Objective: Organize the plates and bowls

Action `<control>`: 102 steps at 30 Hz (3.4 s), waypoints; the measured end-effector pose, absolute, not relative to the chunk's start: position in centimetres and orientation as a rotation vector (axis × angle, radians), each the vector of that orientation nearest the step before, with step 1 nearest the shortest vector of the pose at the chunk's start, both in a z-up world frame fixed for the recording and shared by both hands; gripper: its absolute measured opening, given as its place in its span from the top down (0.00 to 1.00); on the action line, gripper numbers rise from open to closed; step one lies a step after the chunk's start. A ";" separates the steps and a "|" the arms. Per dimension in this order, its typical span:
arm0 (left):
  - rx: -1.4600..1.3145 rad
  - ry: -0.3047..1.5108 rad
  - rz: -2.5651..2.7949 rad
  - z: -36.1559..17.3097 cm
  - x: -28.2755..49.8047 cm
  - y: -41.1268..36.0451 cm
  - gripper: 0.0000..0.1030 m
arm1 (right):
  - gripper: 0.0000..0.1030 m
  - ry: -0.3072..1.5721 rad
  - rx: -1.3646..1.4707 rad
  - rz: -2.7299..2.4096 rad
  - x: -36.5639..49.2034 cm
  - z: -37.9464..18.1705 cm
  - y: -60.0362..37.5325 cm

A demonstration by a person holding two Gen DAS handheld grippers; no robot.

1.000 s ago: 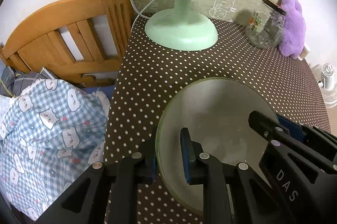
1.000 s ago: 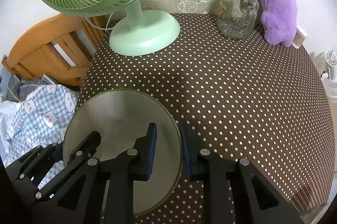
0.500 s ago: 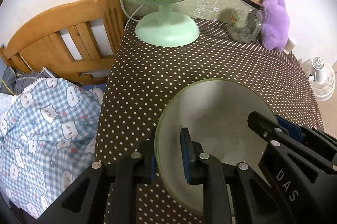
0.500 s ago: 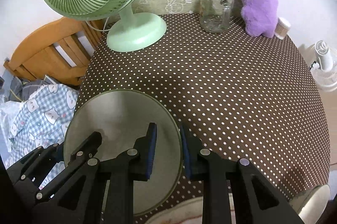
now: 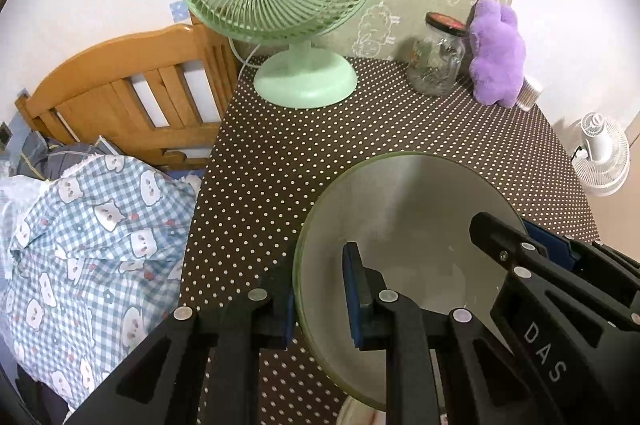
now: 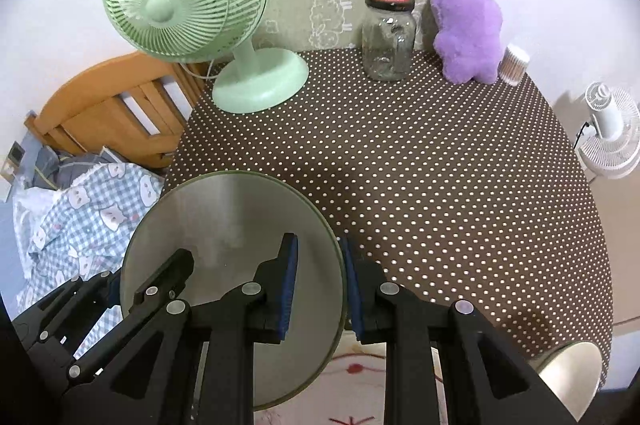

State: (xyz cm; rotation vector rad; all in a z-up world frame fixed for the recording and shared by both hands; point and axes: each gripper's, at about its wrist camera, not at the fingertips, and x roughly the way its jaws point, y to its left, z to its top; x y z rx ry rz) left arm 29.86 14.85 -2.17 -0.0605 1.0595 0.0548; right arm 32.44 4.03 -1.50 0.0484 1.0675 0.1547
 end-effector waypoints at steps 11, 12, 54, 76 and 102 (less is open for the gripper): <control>-0.089 1.028 0.088 0.6 26.9 10.9 0.85 | 0.75 1.033 0.024 0.194 29.6 1.5 0.2; -0.090 1.027 0.089 0.7 26.7 10.5 0.85 | 0.75 1.030 0.022 0.196 29.3 1.7 -0.2; -0.085 1.046 0.008 -0.4 20.3 -8.3 0.84 | 0.75 1.026 0.035 0.118 22.0 1.2 -20.4; -0.063 1.157 0.034 -4.6 19.8 -11.3 0.84 | 0.75 1.149 0.042 0.111 21.3 -3.9 -22.9; -0.089 1.178 -0.006 -5.6 19.4 -11.3 0.58 | 0.63 1.166 0.040 0.141 21.0 -5.3 -22.5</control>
